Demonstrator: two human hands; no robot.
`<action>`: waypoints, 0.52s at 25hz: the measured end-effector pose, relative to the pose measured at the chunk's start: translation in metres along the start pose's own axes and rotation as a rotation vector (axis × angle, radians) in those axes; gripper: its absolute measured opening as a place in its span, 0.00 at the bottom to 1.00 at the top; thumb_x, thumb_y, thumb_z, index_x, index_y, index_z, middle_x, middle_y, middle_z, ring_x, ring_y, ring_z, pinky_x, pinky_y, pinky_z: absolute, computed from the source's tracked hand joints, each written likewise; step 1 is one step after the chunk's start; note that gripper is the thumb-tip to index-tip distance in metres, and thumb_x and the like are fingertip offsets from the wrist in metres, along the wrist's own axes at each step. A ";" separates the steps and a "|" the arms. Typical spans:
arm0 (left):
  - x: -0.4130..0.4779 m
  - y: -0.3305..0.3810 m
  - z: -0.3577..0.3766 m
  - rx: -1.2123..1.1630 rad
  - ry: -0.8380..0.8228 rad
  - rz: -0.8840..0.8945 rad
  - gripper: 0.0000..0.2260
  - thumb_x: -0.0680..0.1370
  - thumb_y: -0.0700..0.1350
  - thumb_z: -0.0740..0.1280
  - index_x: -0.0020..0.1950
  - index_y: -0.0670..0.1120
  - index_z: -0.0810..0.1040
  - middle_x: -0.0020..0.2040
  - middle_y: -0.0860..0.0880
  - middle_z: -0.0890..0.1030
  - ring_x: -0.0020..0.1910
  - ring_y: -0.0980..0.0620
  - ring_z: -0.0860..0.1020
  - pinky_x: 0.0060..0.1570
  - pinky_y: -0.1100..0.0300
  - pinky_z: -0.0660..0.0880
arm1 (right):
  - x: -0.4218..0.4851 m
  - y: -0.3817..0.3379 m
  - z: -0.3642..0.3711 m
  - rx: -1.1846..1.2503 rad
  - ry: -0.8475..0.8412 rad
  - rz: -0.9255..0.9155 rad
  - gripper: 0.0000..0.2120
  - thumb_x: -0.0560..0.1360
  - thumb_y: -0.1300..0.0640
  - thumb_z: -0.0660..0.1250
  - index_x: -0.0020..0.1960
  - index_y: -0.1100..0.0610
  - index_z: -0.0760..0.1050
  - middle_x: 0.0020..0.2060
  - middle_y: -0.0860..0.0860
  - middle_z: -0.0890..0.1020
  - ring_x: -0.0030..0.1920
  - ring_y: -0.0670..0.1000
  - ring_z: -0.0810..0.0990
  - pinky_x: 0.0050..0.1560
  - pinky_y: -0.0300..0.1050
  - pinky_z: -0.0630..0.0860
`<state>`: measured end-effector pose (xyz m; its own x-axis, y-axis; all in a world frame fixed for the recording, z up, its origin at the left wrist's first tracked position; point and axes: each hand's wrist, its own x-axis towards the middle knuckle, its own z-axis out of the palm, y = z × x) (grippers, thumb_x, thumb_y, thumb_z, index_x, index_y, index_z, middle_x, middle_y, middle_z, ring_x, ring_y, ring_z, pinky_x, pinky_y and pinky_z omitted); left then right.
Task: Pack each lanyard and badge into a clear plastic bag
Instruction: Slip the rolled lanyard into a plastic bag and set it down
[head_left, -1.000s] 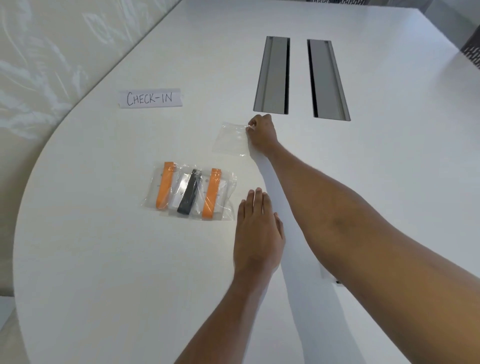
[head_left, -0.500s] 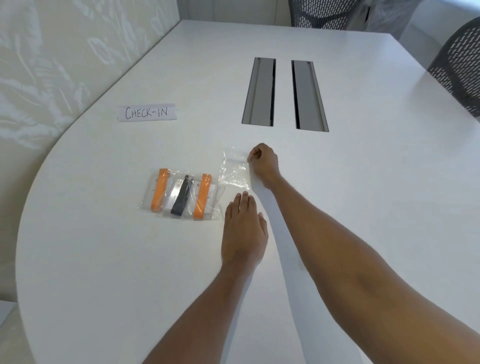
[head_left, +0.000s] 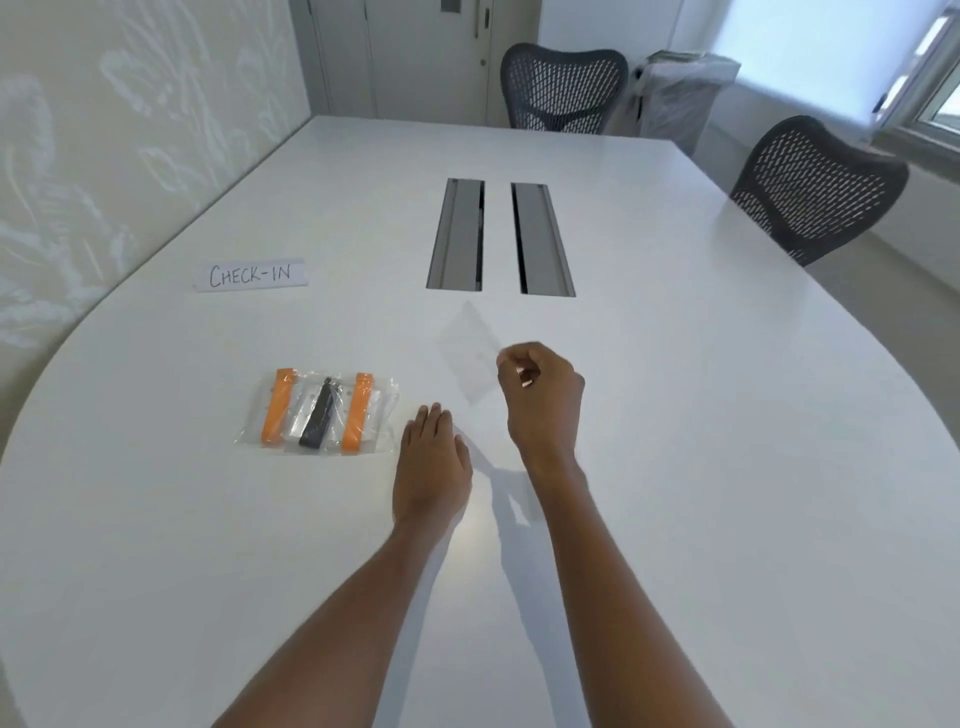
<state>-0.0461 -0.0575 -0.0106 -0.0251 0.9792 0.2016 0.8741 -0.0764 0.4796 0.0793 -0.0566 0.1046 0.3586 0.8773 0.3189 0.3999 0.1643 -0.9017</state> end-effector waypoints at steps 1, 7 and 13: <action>-0.001 -0.001 -0.001 -0.043 0.006 -0.006 0.19 0.85 0.40 0.58 0.75 0.39 0.73 0.78 0.42 0.74 0.81 0.43 0.66 0.81 0.49 0.62 | -0.011 -0.001 -0.009 0.010 0.015 0.021 0.06 0.80 0.60 0.69 0.47 0.55 0.84 0.41 0.44 0.86 0.39 0.44 0.81 0.42 0.34 0.76; -0.014 0.008 -0.031 -0.585 0.068 -0.281 0.11 0.82 0.39 0.64 0.56 0.45 0.86 0.56 0.49 0.87 0.61 0.47 0.84 0.61 0.59 0.75 | -0.060 -0.004 -0.029 -0.168 -0.001 0.006 0.05 0.79 0.57 0.69 0.45 0.49 0.79 0.43 0.42 0.83 0.40 0.43 0.81 0.43 0.46 0.80; -0.039 0.064 -0.076 -1.049 0.255 -0.274 0.08 0.83 0.49 0.66 0.50 0.51 0.84 0.45 0.53 0.87 0.44 0.55 0.85 0.50 0.57 0.82 | -0.083 -0.013 -0.023 -0.211 0.000 -0.108 0.05 0.80 0.57 0.70 0.46 0.52 0.76 0.45 0.43 0.80 0.46 0.45 0.80 0.44 0.49 0.79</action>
<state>-0.0257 -0.1149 0.0770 -0.3584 0.9292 0.0897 -0.0168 -0.1025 0.9946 0.0632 -0.1421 0.0964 0.3045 0.8597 0.4101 0.6034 0.1590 -0.7814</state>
